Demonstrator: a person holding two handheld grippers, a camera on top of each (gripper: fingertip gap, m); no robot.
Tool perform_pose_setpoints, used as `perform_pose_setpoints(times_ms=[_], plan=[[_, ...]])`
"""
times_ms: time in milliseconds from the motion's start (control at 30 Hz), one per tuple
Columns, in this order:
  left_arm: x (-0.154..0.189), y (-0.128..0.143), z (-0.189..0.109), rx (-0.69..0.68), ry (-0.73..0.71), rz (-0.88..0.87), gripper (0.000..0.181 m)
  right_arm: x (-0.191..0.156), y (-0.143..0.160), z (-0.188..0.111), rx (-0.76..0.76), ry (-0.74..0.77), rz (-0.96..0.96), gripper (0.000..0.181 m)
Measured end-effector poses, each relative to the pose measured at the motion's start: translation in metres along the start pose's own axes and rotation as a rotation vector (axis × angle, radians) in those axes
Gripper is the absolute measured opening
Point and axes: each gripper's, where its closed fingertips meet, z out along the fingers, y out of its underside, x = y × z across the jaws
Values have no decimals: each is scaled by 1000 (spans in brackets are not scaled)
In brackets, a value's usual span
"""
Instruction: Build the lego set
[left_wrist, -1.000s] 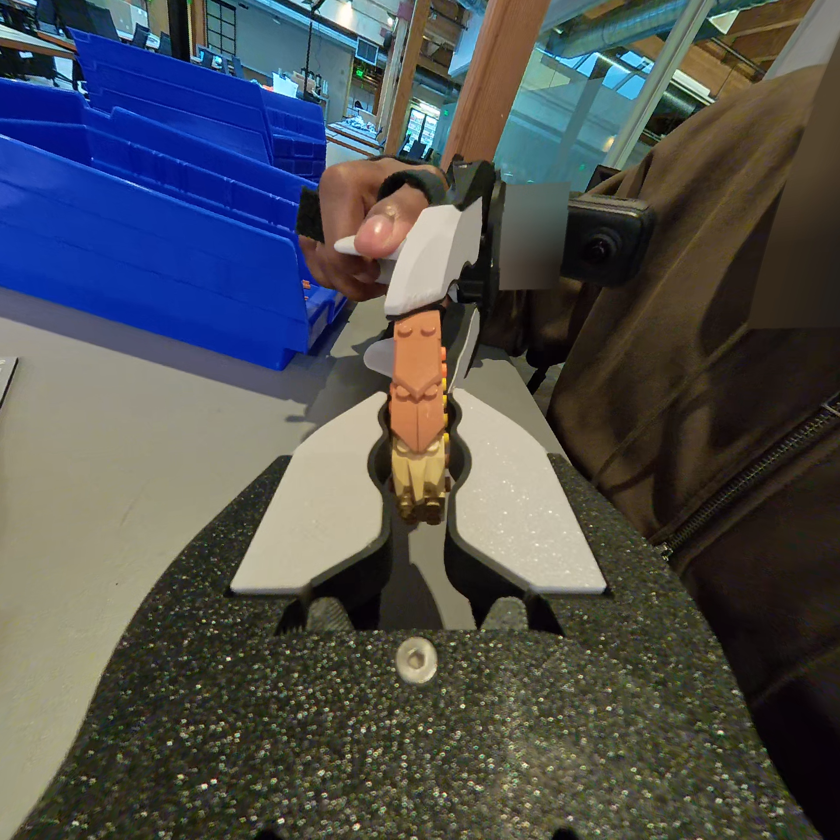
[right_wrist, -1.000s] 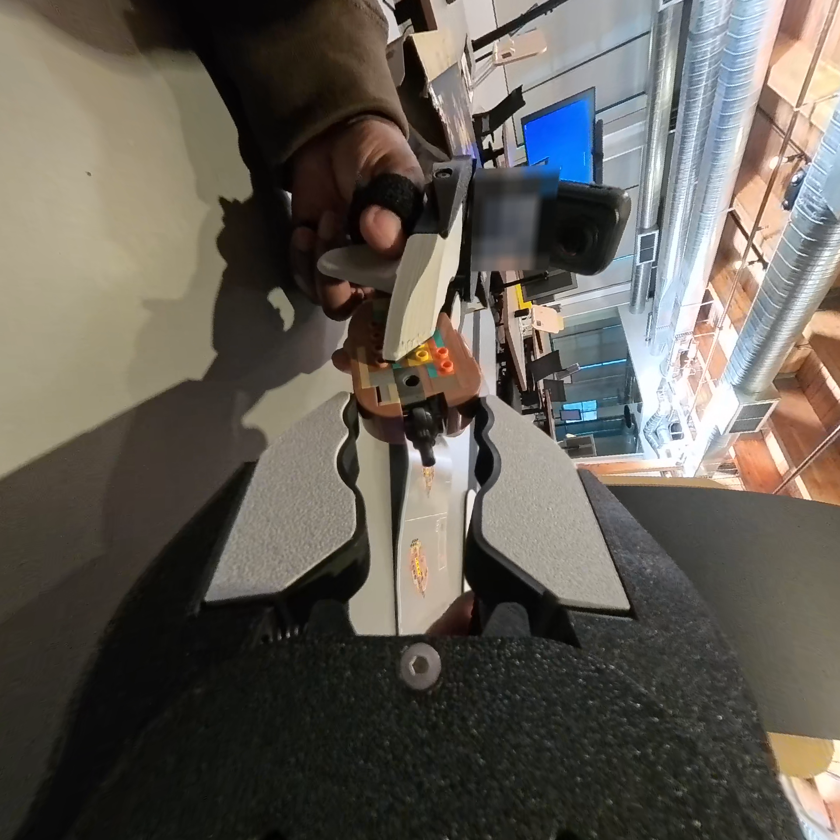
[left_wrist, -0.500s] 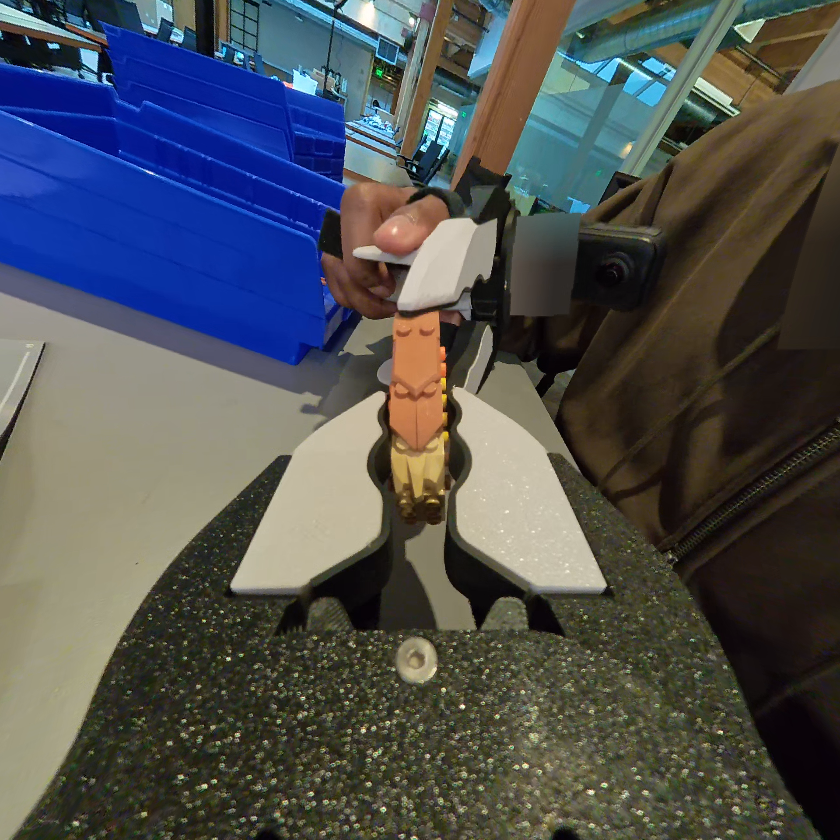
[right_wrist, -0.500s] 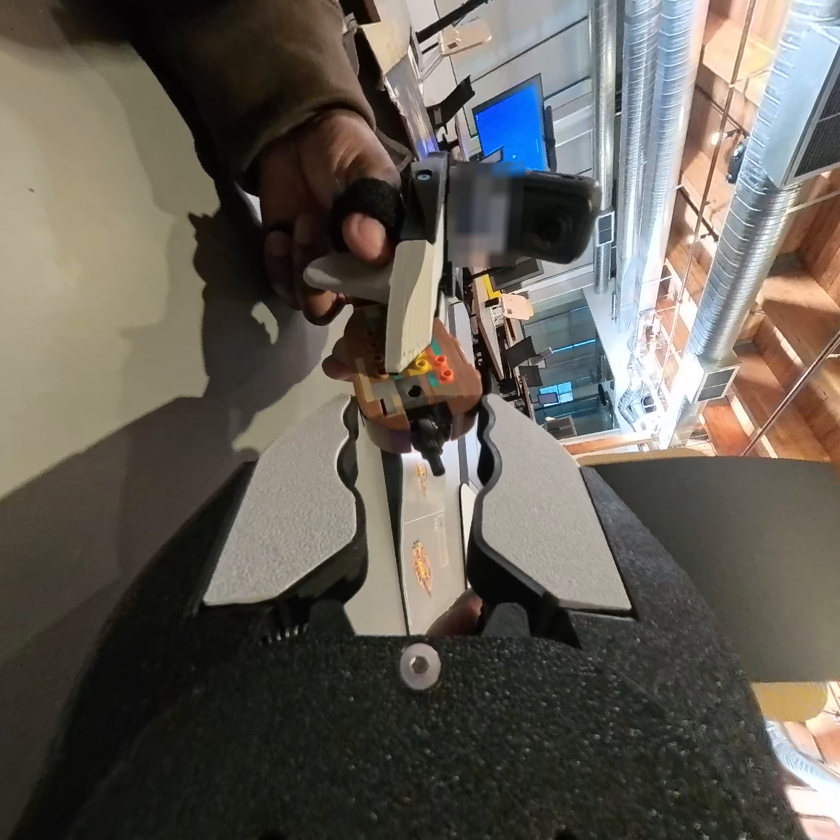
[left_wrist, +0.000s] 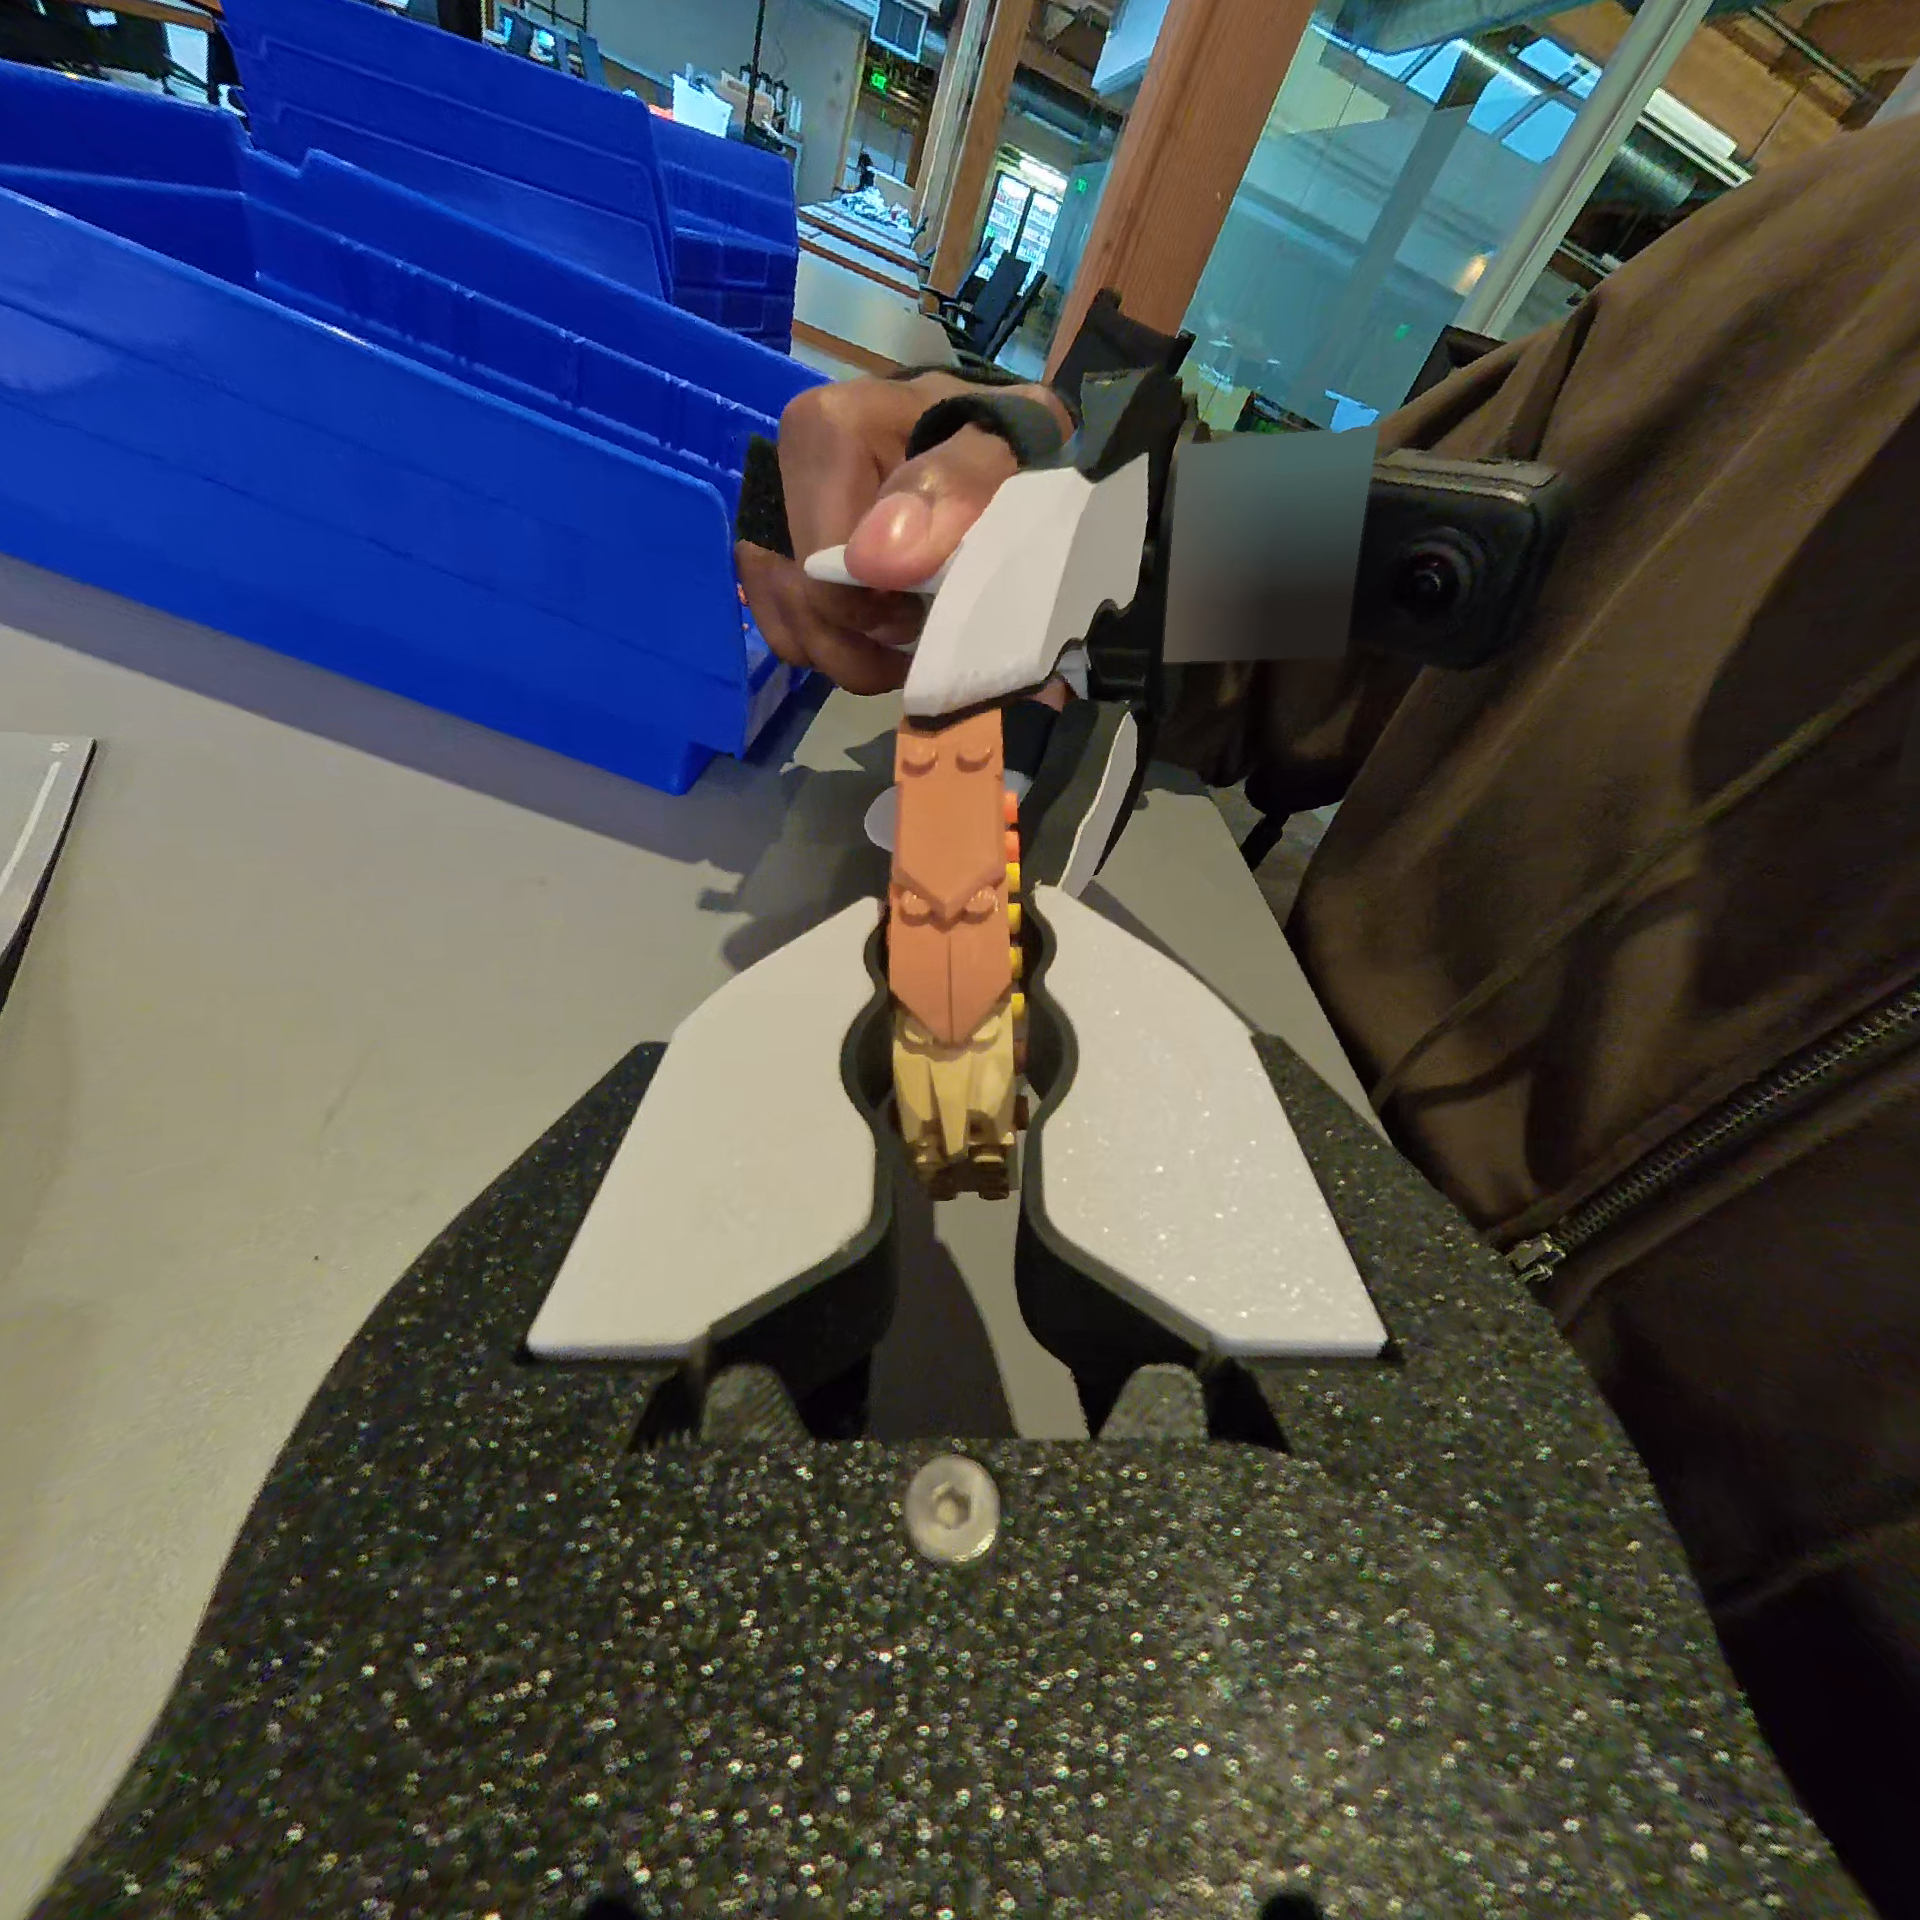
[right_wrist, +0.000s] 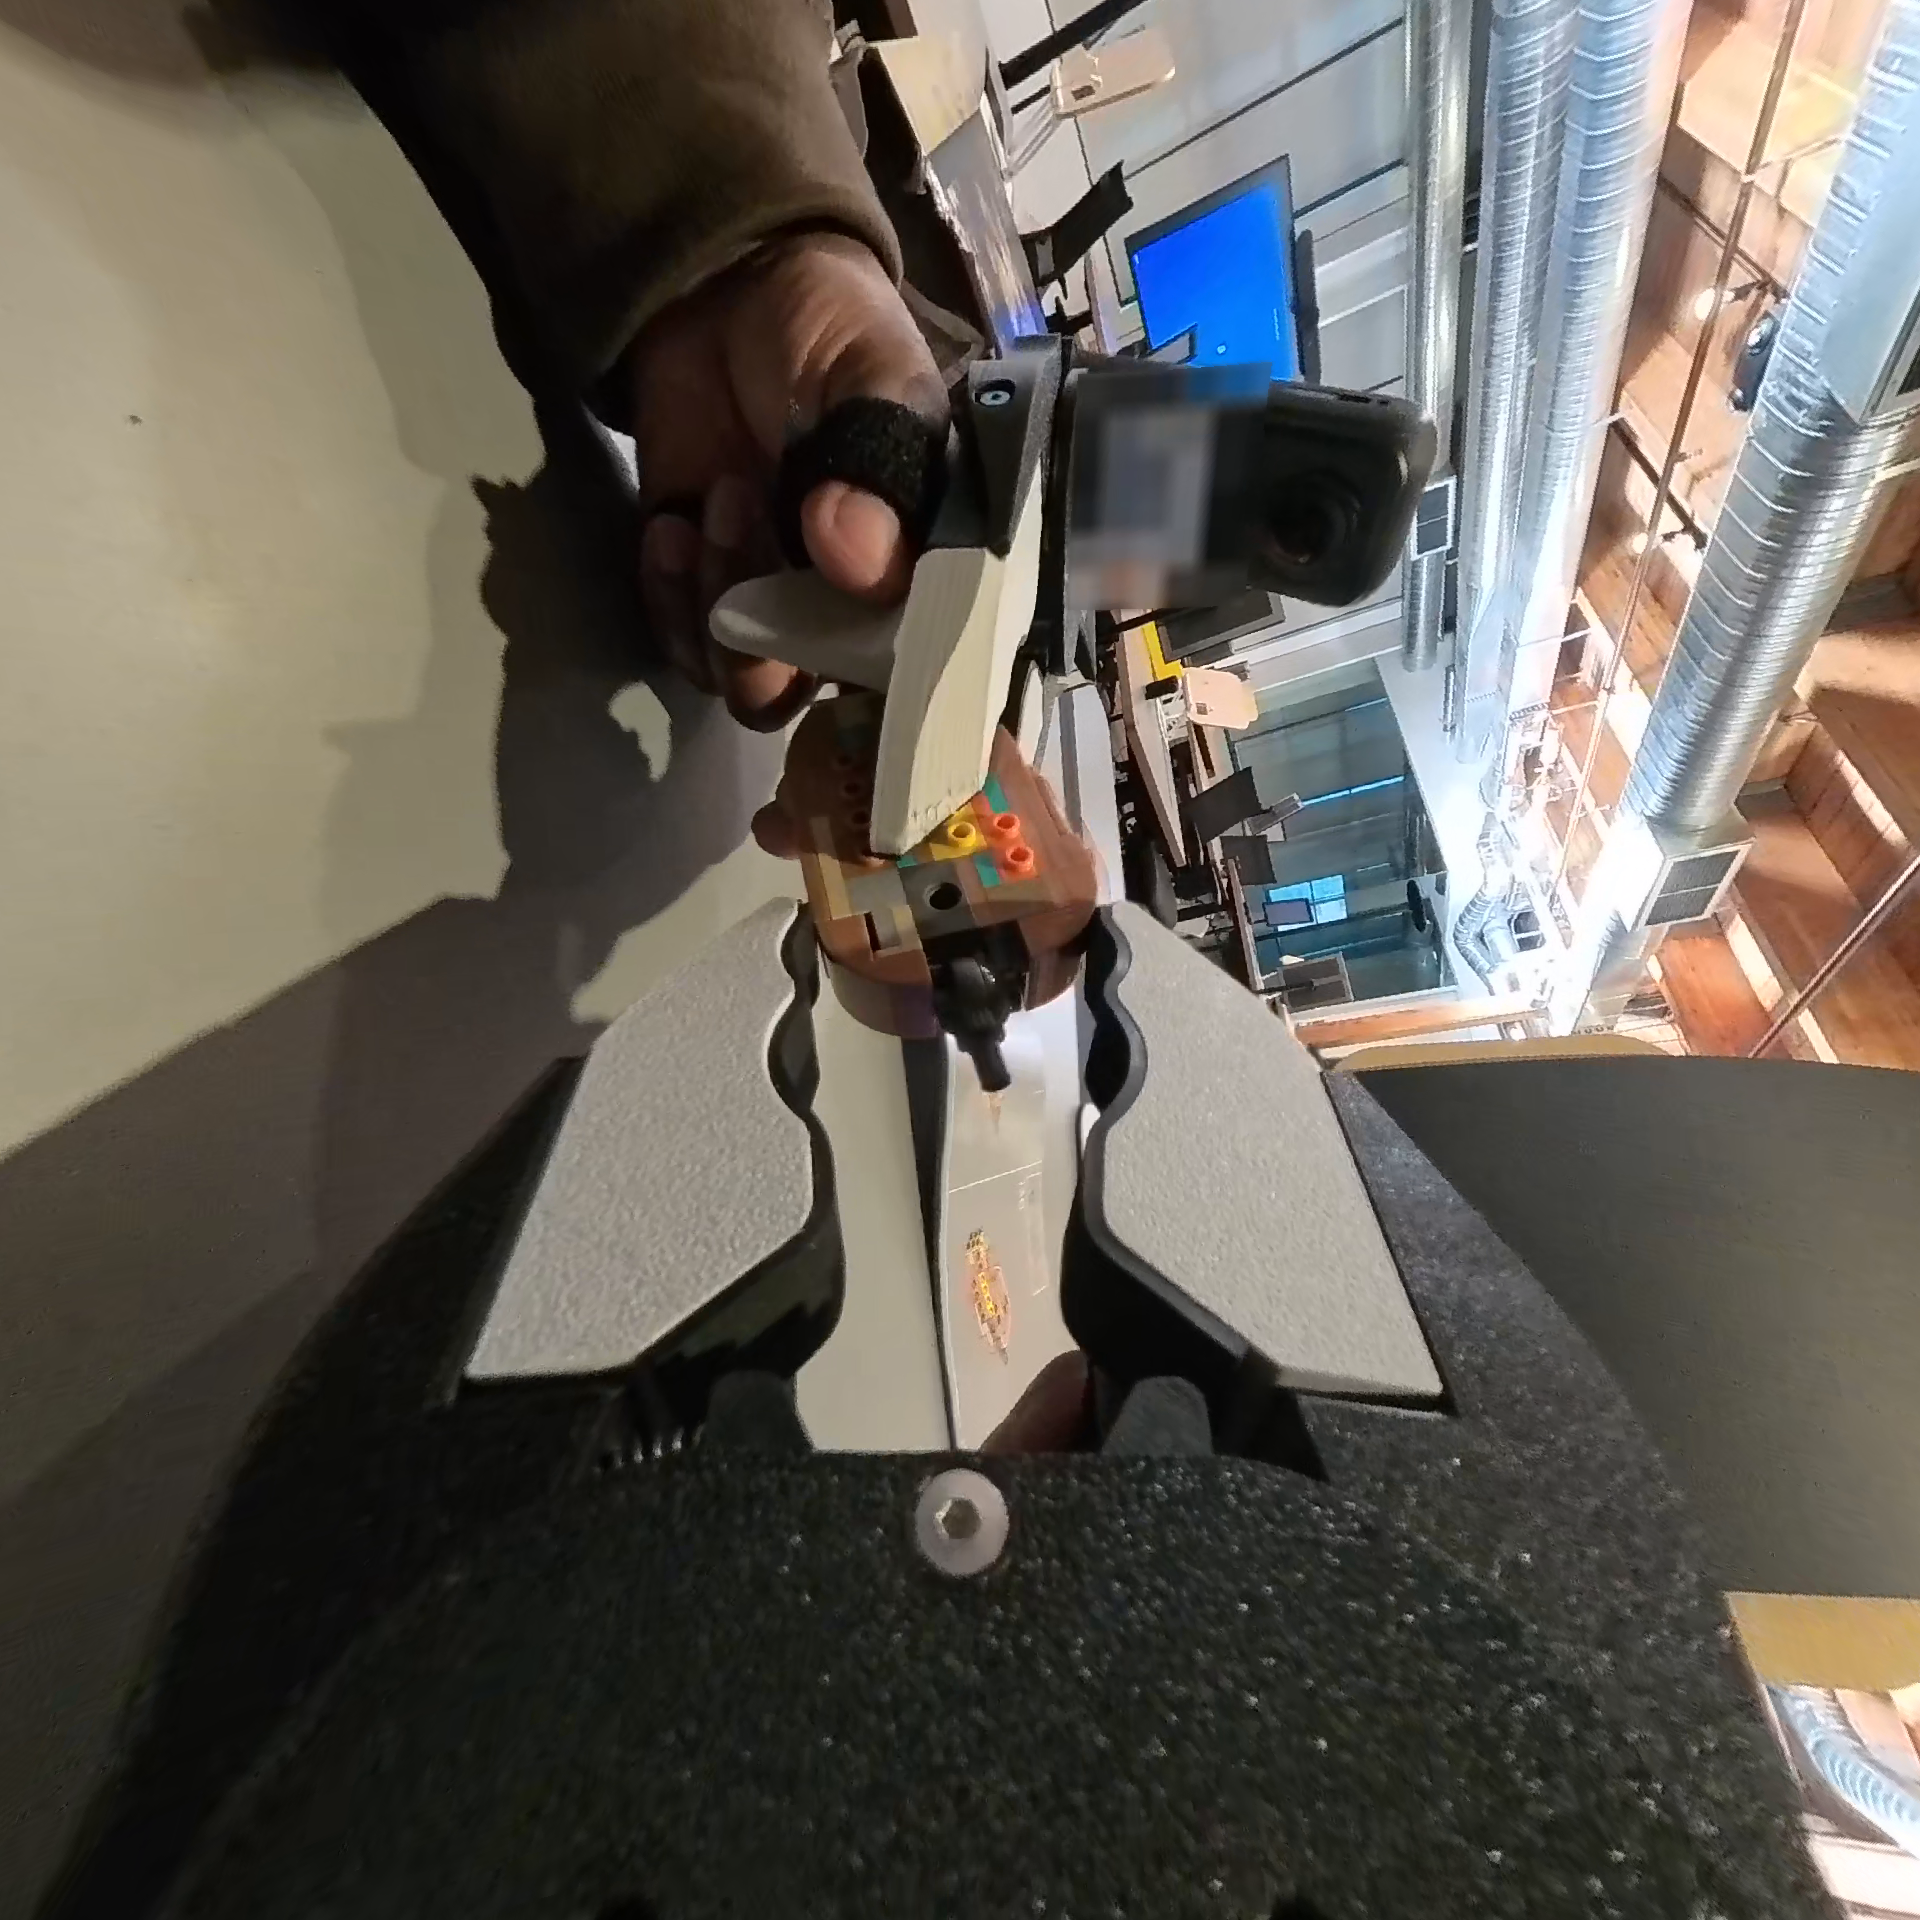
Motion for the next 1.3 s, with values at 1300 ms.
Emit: perform_pose_setpoints(times_ms=[1300], plan=[[-40, 65, 2, -507, -458, 248, 37, -17, 22, -49, -285, 119, 654, 58]])
